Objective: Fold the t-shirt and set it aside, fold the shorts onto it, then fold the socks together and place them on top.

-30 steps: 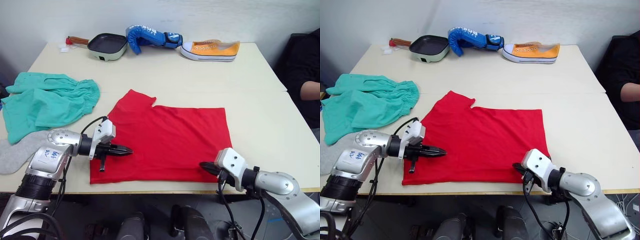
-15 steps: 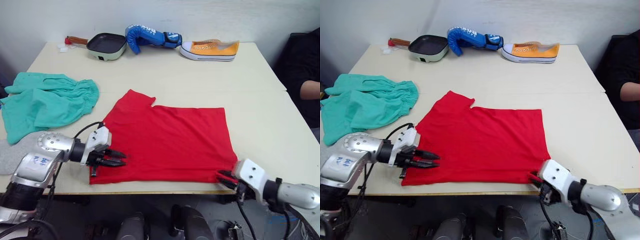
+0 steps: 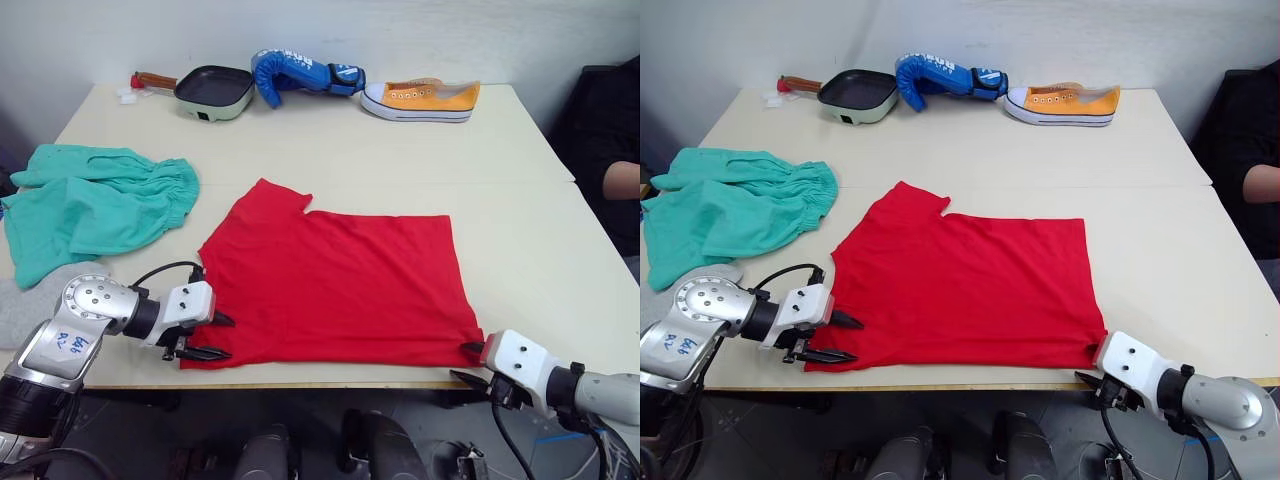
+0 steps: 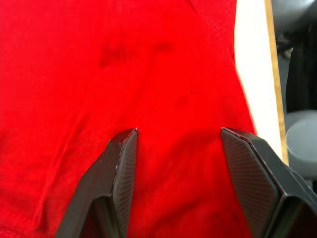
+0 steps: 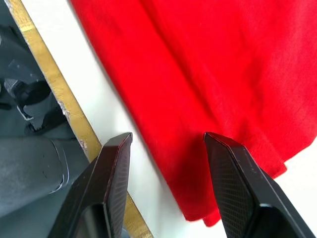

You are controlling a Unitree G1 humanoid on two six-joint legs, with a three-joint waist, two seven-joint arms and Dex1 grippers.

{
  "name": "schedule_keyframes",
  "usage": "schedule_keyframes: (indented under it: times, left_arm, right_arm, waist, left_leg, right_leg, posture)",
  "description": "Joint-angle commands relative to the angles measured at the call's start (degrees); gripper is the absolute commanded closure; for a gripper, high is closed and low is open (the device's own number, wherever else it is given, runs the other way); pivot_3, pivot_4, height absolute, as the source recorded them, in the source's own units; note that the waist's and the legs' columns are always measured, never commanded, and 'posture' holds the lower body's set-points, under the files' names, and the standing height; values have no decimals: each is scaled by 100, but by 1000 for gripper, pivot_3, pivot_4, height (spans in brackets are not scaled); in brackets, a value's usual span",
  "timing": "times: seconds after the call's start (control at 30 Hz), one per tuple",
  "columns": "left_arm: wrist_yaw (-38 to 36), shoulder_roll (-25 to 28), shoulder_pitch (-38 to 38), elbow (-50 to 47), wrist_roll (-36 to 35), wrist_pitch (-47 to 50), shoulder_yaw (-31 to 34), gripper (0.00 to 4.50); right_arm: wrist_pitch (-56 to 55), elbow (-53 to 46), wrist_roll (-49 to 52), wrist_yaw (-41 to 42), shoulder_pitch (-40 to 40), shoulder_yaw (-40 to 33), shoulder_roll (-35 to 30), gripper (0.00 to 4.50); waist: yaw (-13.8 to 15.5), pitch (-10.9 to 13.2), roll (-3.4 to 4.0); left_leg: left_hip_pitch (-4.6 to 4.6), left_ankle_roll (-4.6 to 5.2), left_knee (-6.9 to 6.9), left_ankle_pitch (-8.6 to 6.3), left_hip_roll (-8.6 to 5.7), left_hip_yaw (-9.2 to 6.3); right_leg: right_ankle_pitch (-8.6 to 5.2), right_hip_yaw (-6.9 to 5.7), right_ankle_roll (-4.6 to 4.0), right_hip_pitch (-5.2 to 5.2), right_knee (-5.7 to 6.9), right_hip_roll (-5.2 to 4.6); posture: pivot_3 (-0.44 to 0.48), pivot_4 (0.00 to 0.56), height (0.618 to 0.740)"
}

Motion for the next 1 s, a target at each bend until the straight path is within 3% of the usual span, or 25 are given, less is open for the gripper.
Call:
schedule_keyframes:
  times: [0.03, 0.17, 0.2, 0.3, 0.43, 0.5, 0.57, 0.77, 0.87, 1.0]
  left_arm:
    - [-48, 137, 45, 66, 117, -22, -30, 1692]
    - [-72, 198, 139, 105, 209, -126, -91, 1692]
    - [-71, 201, 151, 130, 221, -146, -105, 1658]
    - [-111, 229, 176, 209, 242, -187, -152, 2248]
    - [-166, 248, 212, 299, 249, -220, -177, 3471]
    - [-220, 252, 216, 340, 239, -235, -200, 4158]
    - [-266, 256, 221, 359, 233, -255, -217, 4458]
    - [-361, 206, 8, 174, -294, 358, 81, 4458]
    - [-635, 386, -17, -110, -877, 855, 436, 3858]
    - [-804, 669, 261, -684, -1444, 1437, 876, 2569]
  right_arm:
    - [-80, 19, -72, 108, 61, 21, -73, 2170]
    - [-124, 96, -124, 144, 78, 33, -79, 2170]
    - [-126, 127, -150, 151, 79, 50, -89, 2348]
    - [-166, 204, -208, 186, 93, 81, -87, 3061]
    - [-193, 240, -222, 215, 127, 83, -62, 4456]
    - [-223, 258, -233, 225, 150, 77, -61, 4500]
    - [-272, 283, -232, 244, 174, 67, -65, 4500]
    - [-370, 355, -149, 286, 237, -11, -23, 4500]
    - [-455, 402, -165, 313, 265, -12, -27, 4500]
    - [-538, 463, -143, 343, 272, 4, -12, 4500]
  waist:
    - [0, 0, 0]
    - [-2, 0, 0]
    - [-3, 0, 1]
    - [-3, 0, 1]
    - [-7, -1, 2]
    - [-6, -2, 4]
    - [-6, -3, 5]
    - [-2, -3, 5]
    - [1, -2, 2]
    - [-1, 7, -20]
  left_leg:
    - [1, -3, 0, -3, 0, 0]
    - [6, -5, -7, -4, 1, -1]
    - [7, -5, -9, -3, 1, -1]
    - [8, -1, -10, -2, 1, -1]
    - [18, -7, -10, -7, 1, 0]
    - [22, -11, -10, -10, 1, 0]
    - [24, -13, -13, -11, 1, 0]
    - [22, -8, -14, -8, 1, 0]
    - [17, -4, -14, -7, 1, 0]
    - [9, -4, -12, -7, 1, -3]
  right_leg:
    - [0, 0, 0, 1, 0, 0]
    - [-1, 1, -1, 2, 1, 0]
    - [-1, 0, -1, 2, 1, 0]
    - [-2, 0, -2, 3, 0, 0]
    - [-2, 1, -2, 13, -2, 0]
    - [-2, 2, -2, 15, -2, -1]
    - [-2, 2, -2, 15, -2, -1]
    - [-3, 2, -1, 14, -4, 0]
    - [-3, 1, 0, 13, -6, 0]
    - [-3, 0, 0, 8, -8, 0]
  posture:
    - [0, 150, 740]
    - [0, 150, 740]
    - [0, 150, 740]
    - [0, 150, 740]
    - [0, 150, 740]
    - [0, 150, 740]
    - [0, 150, 740]
    - [0, 150, 740]
    - [0, 150, 740]
    - [0, 150, 740]
